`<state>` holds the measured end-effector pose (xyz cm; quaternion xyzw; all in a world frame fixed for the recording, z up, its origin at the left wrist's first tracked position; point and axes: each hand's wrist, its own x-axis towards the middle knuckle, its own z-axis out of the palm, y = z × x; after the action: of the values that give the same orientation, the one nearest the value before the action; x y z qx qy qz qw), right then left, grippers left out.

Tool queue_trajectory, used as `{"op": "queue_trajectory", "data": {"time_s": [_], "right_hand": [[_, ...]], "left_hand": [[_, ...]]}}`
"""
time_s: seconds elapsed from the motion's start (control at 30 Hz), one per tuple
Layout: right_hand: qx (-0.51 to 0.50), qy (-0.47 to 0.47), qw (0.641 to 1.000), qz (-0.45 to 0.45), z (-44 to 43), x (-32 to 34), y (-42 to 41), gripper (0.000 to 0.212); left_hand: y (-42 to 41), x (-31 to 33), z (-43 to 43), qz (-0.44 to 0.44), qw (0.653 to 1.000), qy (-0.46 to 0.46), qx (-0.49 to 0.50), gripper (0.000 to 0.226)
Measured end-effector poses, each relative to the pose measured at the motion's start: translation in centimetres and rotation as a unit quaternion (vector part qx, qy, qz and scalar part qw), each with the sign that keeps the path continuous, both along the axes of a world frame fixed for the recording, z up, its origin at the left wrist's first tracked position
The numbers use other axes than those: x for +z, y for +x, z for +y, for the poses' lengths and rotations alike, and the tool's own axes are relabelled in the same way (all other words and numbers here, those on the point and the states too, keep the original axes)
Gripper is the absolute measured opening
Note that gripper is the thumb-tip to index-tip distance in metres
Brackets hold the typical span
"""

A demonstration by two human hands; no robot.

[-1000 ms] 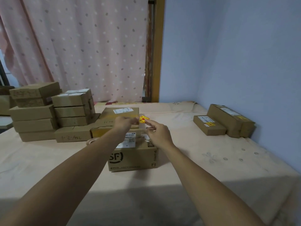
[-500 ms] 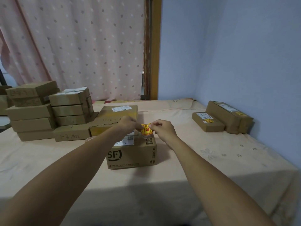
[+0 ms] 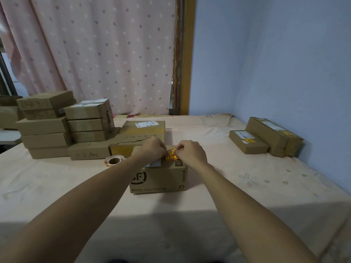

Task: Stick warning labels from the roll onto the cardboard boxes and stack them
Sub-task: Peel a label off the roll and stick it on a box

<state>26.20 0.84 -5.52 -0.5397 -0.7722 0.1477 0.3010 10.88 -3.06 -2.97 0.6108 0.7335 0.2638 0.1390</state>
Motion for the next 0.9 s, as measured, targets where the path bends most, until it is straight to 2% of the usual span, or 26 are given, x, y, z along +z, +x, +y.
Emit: {"op": "queue_trajectory", "data": {"time_s": [0.17,0.3,0.47,0.6,0.73,0.9], "right_hand": [[-0.012,0.048,0.997,-0.061,-0.1,0.0,-0.2,0.020],[-0.013,0.085,0.993,-0.081,-0.3,-0.3,-0.5,0.026],[0.020,0.081,0.993,-0.087,-0.2,-0.3,-0.2,0.021],[0.054,0.069,0.994,-0.071,0.0,-0.8,0.3,0.021],[0.099,0.043,0.994,-0.003,0.1,-1.3,1.2,0.018],[0.094,0.000,0.993,0.068,0.6,-2.1,2.2,0.011]], "left_hand": [[-0.5,-0.9,0.2,0.033,0.998,0.036,-0.026,0.029],[-1.0,-1.4,0.1,0.056,0.996,0.051,-0.054,0.017],[-1.6,-1.7,-0.4,0.214,0.967,0.107,-0.087,0.024],[-3.0,-1.9,-0.8,0.193,0.968,0.106,-0.116,0.030],[-4.0,-2.1,-1.3,0.166,0.974,0.095,-0.118,0.034],[-5.1,-2.5,-2.2,0.126,0.981,0.105,-0.103,0.039]]}}
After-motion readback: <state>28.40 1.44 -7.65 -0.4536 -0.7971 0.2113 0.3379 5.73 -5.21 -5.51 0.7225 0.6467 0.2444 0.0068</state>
